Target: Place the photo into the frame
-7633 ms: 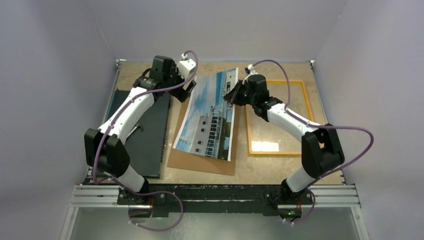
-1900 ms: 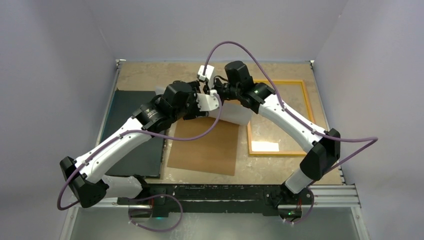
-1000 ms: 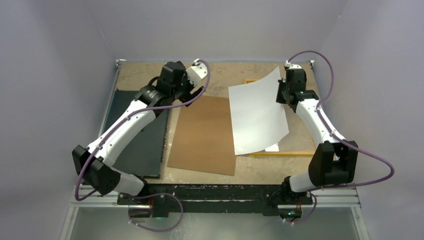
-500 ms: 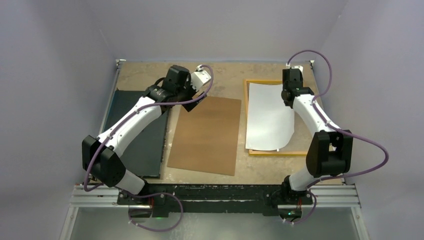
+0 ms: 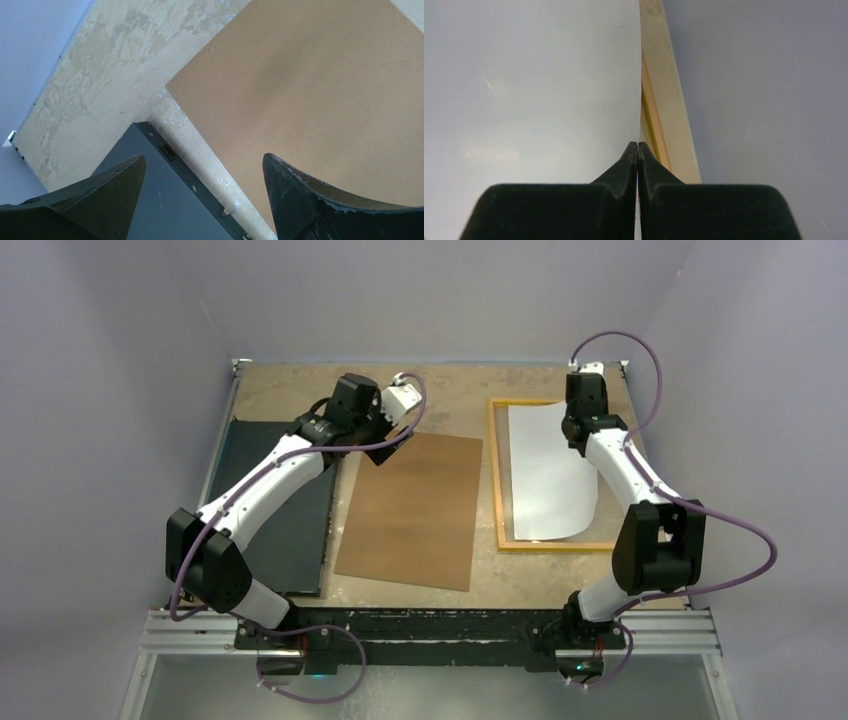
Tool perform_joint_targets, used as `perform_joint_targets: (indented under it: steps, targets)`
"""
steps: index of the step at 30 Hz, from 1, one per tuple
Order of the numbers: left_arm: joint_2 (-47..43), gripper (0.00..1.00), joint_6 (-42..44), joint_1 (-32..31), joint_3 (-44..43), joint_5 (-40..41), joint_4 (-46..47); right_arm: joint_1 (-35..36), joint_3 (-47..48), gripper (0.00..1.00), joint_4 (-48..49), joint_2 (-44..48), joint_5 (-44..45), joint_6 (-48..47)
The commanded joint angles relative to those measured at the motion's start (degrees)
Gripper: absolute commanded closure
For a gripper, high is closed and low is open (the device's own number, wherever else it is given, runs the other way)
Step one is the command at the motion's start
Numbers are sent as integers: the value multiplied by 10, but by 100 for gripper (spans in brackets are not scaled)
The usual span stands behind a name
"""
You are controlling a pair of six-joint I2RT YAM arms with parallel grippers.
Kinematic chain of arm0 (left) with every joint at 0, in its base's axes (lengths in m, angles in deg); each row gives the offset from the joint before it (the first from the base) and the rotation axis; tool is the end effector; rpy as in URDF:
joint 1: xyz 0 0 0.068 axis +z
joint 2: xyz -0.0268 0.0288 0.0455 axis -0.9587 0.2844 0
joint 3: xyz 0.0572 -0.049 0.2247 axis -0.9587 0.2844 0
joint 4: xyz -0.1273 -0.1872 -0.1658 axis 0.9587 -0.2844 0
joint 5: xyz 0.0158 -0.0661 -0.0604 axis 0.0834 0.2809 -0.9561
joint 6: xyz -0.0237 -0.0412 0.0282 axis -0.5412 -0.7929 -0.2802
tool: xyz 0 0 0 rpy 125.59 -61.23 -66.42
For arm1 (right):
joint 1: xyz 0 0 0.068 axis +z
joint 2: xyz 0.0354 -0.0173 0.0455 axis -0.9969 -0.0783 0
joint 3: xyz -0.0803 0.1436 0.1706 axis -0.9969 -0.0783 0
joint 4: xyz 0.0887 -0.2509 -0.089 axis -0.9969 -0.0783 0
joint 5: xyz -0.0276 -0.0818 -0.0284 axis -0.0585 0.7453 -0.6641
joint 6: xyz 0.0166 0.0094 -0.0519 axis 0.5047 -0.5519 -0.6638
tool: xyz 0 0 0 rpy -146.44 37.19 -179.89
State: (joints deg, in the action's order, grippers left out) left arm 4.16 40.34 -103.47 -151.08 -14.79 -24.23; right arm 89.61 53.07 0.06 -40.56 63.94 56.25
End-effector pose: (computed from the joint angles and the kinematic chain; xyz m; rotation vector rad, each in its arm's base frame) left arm 0.3142 -0.1797 0.2889 0.9671 2.0572 -0.0338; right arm 0.3728 0.0042 0.2481 0.1472 2.1392 -0.7273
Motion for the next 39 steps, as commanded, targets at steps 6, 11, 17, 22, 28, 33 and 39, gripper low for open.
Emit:
perform_joint_targets:
  steps: [6, 11, 17, 22, 28, 33, 39]
  targets:
    - [14, 16, -24, 5, -1, -19, 26, 3, -43, 100, 74, 37, -72, -25]
    - [13, 16, -25, 5, 0, -20, 29, 3, -52, 100, 80, 35, -103, -9]
    - [13, 17, -27, 5, 4, -19, 27, 4, -58, 100, 83, 43, -153, -8]
    - [13, 17, -29, 5, 4, -20, 27, 4, -64, 100, 93, 43, -141, -8]
    - [6, 17, -28, 7, 7, -18, 24, 4, -37, 42, 49, -5, -66, 34]
    - [3, 17, -29, 12, 9, -20, 22, 4, -35, 1, 63, 11, -50, 40]
    - [-1, 17, -38, 21, 10, -20, 22, 4, -23, 1, 69, 19, -4, 49]
